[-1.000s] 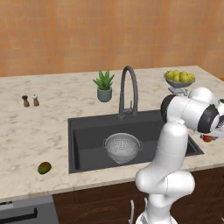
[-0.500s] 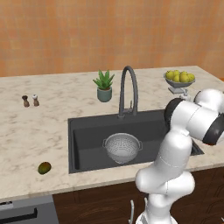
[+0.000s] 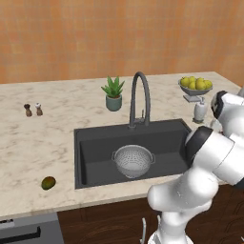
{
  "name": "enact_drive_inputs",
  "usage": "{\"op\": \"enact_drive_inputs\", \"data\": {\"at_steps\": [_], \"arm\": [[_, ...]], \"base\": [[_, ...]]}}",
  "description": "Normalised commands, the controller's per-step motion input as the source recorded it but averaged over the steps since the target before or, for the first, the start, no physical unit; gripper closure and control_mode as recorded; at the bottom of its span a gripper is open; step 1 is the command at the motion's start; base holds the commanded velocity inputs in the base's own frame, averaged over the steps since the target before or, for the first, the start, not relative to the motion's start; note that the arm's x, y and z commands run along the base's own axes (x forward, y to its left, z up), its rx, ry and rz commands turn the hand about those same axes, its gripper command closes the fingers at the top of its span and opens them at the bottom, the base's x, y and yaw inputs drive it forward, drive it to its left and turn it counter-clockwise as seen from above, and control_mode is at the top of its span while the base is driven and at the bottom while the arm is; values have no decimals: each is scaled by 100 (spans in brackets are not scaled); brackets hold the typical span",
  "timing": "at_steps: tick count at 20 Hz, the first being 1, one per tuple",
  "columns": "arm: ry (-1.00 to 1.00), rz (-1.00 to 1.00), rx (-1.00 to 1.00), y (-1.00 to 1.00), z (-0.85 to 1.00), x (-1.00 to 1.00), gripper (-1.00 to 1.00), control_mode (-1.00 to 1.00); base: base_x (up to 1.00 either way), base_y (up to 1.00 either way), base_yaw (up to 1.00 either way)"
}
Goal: Put the colander in the sink, put the apple, mango in the colander, and turn on the sink faucet and pour water over the colander.
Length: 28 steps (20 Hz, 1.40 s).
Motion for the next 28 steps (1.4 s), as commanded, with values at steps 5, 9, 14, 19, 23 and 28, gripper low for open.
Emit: {"op": "enact_drive_inputs", "data": {"at_steps": [5, 9, 14, 19, 23, 28], "arm": [[0, 0, -1, 81, 29, -42, 100, -100], [0, 0, 0, 92, 22, -29, 100, -100], [0, 0, 0, 94, 22, -8, 100, -100], [0, 0, 0, 87, 26, 0, 100, -100], [0, 0, 0, 83, 16, 0, 100, -100], [0, 0, 0, 89, 1, 0, 100, -100]], "base": [[0, 0, 0], [0, 0, 0], [0, 0, 0], [0, 0, 0], [0, 0, 0], [0, 0, 0]]}}
